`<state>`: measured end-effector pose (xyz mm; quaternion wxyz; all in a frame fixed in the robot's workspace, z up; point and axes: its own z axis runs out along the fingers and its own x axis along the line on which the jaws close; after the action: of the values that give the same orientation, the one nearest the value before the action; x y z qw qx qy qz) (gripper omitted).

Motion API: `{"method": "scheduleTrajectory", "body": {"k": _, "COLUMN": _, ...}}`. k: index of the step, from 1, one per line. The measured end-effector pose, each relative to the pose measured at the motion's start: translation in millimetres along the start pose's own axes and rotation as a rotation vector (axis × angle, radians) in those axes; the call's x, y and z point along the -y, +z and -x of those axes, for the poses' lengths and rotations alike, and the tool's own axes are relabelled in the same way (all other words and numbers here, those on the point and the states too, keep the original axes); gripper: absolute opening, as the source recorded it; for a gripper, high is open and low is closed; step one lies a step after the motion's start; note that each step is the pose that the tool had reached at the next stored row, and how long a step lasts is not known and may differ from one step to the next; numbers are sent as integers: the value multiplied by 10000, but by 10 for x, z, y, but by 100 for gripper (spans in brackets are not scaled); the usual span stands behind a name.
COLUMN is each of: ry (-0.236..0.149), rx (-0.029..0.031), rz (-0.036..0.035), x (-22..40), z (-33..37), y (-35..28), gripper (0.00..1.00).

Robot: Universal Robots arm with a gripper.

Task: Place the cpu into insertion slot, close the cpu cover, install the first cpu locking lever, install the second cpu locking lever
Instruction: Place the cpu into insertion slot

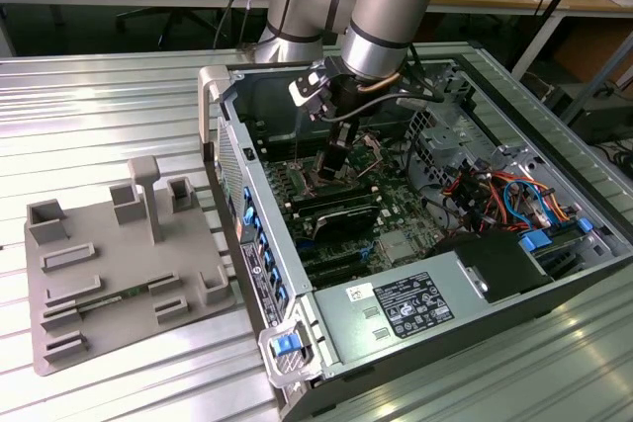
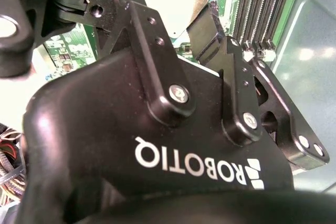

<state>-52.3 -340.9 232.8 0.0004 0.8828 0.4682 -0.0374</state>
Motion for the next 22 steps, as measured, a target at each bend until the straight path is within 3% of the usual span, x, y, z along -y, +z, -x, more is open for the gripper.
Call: {"method": "scheduleTrajectory", "body": {"k": 22, "ry": 558, "rx": -20, "rz": -37, "x": 0, "z": 0, "y": 3, "gripper": 55}}
